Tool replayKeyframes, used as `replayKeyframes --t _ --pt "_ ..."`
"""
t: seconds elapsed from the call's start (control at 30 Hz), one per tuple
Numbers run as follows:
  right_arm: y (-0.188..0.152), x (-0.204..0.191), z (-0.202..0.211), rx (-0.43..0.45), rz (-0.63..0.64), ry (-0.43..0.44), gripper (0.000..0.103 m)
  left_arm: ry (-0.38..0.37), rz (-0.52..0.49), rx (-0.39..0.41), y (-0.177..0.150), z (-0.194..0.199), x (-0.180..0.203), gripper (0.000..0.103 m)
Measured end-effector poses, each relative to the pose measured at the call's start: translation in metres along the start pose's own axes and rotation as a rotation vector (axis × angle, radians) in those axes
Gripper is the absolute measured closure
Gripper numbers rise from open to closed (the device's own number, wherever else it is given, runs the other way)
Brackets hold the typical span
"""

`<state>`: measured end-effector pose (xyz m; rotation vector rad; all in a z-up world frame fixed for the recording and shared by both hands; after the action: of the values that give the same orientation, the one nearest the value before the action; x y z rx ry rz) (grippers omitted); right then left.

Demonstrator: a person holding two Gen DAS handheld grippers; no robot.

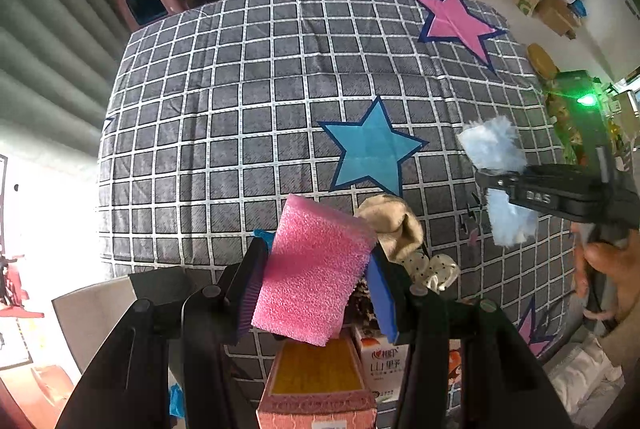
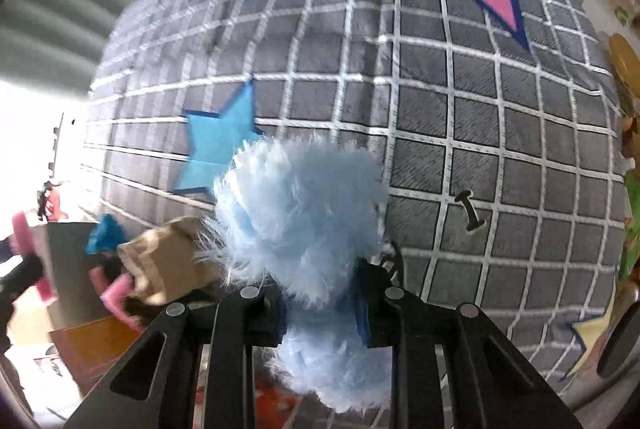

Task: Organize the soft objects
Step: 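Carry the pink sponge and fluffy plush with both tools over the white box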

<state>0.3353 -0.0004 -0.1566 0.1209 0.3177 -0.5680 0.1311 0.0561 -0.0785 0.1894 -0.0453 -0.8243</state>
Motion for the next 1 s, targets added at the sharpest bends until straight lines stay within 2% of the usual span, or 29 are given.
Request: replayKeyframes --t 0.23,0.5,0.8,1.0 --pt "-0.037 -0.032 0.05 0.037 -0.036 0.049 0.076 -0.017 -0.015 0.044 -0.02 0.024 -0.003 0.051" --pt "-0.082 -0.09 0.078 0.069 0.008 0.071 0.076 -0.013 -0.019 0.083 -0.057 0.054 -0.017 0.051" --pt "-0.135 -0.128 0.088 0.051 0.059 0.061 0.076 -0.016 -0.021 0.119 -0.108 0.077 -0.029 0.051" --pt "-0.164 -0.161 0.087 0.038 0.108 0.072 0.076 -0.005 0.038 0.112 -0.153 0.083 -0.052 0.051"
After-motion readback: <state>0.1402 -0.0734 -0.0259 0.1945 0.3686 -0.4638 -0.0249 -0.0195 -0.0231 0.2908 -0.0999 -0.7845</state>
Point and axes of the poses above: each gripper's, at about its wrist camera, not at the fingertips, and z roughly against the way its jaws point, x to its right, y to its top, the point moved 1 cm from there along -z, roughly the way its jaws point, and after that the axes turned 11 degrees about -z, right-handed, at the moved point
